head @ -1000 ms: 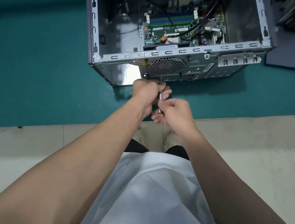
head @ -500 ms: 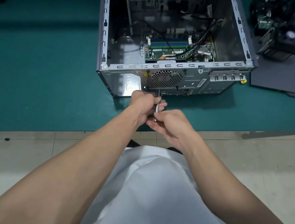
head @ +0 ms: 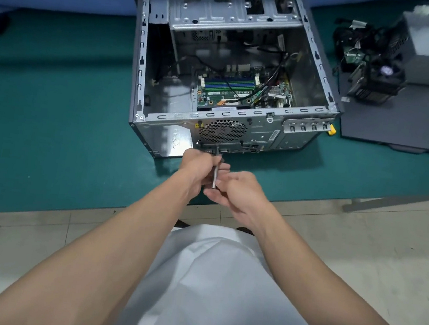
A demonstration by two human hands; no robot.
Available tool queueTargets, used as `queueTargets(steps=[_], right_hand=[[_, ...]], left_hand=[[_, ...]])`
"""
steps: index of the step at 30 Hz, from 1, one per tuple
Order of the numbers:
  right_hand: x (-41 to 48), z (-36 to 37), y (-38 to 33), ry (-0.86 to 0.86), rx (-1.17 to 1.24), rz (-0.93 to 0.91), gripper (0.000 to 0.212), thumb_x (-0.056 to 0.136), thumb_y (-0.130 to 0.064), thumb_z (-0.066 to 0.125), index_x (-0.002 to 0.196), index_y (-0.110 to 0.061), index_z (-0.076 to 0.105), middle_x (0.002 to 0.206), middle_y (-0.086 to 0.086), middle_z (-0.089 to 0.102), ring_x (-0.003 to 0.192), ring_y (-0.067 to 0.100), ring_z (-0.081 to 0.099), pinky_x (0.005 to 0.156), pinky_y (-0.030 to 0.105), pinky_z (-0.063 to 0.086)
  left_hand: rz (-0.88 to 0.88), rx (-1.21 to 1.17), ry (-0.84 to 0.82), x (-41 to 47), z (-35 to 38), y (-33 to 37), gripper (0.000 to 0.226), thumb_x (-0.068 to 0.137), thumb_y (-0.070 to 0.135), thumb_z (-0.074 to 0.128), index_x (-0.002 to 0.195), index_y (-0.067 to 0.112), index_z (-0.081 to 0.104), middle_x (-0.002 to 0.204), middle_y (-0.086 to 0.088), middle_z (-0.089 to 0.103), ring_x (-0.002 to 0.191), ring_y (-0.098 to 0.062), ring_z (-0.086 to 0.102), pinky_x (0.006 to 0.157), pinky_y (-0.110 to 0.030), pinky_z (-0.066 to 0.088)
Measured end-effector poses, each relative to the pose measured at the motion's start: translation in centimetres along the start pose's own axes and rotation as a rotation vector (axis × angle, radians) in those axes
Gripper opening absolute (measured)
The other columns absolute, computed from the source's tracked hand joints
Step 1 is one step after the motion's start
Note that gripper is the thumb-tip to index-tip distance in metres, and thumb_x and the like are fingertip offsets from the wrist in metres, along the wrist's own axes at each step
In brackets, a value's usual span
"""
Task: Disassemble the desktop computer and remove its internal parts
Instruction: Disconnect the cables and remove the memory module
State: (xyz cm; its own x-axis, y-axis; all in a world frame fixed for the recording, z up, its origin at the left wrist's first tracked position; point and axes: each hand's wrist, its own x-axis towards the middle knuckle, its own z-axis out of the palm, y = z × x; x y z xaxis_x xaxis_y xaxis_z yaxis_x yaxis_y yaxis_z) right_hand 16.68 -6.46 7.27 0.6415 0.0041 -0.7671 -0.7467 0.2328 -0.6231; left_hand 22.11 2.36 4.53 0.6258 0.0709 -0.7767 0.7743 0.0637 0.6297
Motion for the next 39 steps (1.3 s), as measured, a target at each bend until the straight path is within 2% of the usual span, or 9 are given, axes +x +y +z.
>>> queueTargets(steps=[4, 7, 14, 16, 21, 25, 28, 34, 39], right_hand=[[0.3, 0.3, 0.6, 0.239, -0.148, -0.035, 0.022, 0.088, 0.006, 0.054, 0.074, -0.007, 0.064, 0.074, 0.006, 0.067, 0.060, 0.019, 0.068, 0.077, 0.037, 0.059], [0.3, 0.2, 1.1, 0.341, -0.236, -0.070, 0.022, 0.088, -0.001, 0.058, 0.071, -0.015, 0.062, 0.059, 0.000, 0.068, 0.055, 0.015, 0.070, 0.075, 0.037, 0.060], [0.1, -0.5, 0.1, 0.022, 0.046, 0.044, 0.019, 0.095, 0.009, 0.043, 0.101, 0.008, 0.061, 0.088, 0.018, 0.065, 0.066, 0.024, 0.067, 0.063, 0.026, 0.059], [0.2, -0.4, 0.0, 0.059, 0.031, 0.008, 0.016, 0.092, 0.011, 0.047, 0.096, 0.009, 0.063, 0.091, 0.019, 0.066, 0.072, 0.024, 0.068, 0.062, 0.024, 0.059], [0.8, 0.2, 1.0, 0.228, -0.158, -0.083, 0.011, 0.083, 0.008, 0.063, 0.080, -0.001, 0.069, 0.086, 0.007, 0.072, 0.067, 0.018, 0.072, 0.069, 0.030, 0.060], [0.8, 0.3, 0.6, 0.108, -0.066, -0.076, 0.018, 0.091, 0.004, 0.053, 0.082, -0.003, 0.067, 0.091, 0.012, 0.070, 0.075, 0.022, 0.071, 0.071, 0.032, 0.060], [0.7, 0.2, 0.2, 0.056, -0.017, -0.052, 0.022, 0.092, 0.008, 0.049, 0.083, -0.003, 0.065, 0.090, 0.012, 0.067, 0.077, 0.025, 0.068, 0.070, 0.029, 0.059], [0.6, 0.1, 0.5, 0.333, -0.389, -0.151, 0.022, 0.082, -0.006, 0.069, 0.064, -0.019, 0.065, 0.067, 0.000, 0.069, 0.064, 0.018, 0.071, 0.065, 0.030, 0.059], [1.0, 0.0, 0.1, 0.097, -0.099, -0.038, 0.013, 0.092, 0.001, 0.054, 0.093, 0.002, 0.067, 0.096, 0.018, 0.068, 0.071, 0.024, 0.066, 0.080, 0.039, 0.058]], left_hand=[[0.049, 0.020, 0.019, -0.4, 0.2, -0.3, 0.011, 0.087, 0.006, 0.071, 0.092, -0.001, 0.064, 0.081, -0.016, 0.073, 0.065, -0.025, 0.071, 0.057, -0.030, 0.057], [0.075, 0.045, 0.060, -0.4, 0.5, -0.3, 0.016, 0.081, 0.000, 0.074, 0.094, -0.004, 0.065, 0.078, -0.016, 0.072, 0.061, -0.021, 0.070, 0.051, -0.026, 0.056], [0.014, 0.001, -0.032, -0.4, 0.6, -0.1, 0.013, 0.098, 0.002, 0.050, 0.092, -0.002, 0.061, 0.071, -0.012, 0.073, 0.060, -0.021, 0.070, 0.048, -0.027, 0.053], [-0.001, -0.056, -0.042, -0.4, 0.7, -0.3, 0.017, 0.100, 0.005, 0.049, 0.089, -0.002, 0.060, 0.067, -0.011, 0.072, 0.057, -0.020, 0.071, 0.046, -0.025, 0.053], [0.068, 0.080, 0.067, -0.4, 0.7, -0.4, 0.016, 0.078, 0.009, 0.079, 0.083, -0.003, 0.068, 0.069, -0.012, 0.073, 0.058, -0.023, 0.070, 0.051, -0.027, 0.052], [0.010, 0.027, 0.052, -0.3, 0.7, 0.3, 0.003, 0.091, 0.002, 0.062, 0.091, -0.001, 0.061, 0.078, -0.015, 0.073, 0.053, -0.023, 0.067, 0.045, -0.028, 0.051], [-0.011, 0.010, -0.003, -0.1, 0.5, 0.3, 0.009, 0.097, 0.005, 0.054, 0.091, 0.001, 0.060, 0.081, -0.015, 0.073, 0.059, -0.024, 0.067, 0.046, -0.028, 0.051], [0.063, 0.103, 0.097, 0.0, 0.5, -0.1, 0.014, 0.079, 0.005, 0.078, 0.085, 0.000, 0.067, 0.071, -0.013, 0.073, 0.063, -0.025, 0.070, 0.056, -0.032, 0.057], [0.011, 0.026, 0.016, 0.2, 0.5, 0.0, 0.008, 0.096, 0.003, 0.055, 0.097, -0.001, 0.062, 0.079, -0.015, 0.073, 0.060, -0.025, 0.068, 0.056, -0.032, 0.055]])
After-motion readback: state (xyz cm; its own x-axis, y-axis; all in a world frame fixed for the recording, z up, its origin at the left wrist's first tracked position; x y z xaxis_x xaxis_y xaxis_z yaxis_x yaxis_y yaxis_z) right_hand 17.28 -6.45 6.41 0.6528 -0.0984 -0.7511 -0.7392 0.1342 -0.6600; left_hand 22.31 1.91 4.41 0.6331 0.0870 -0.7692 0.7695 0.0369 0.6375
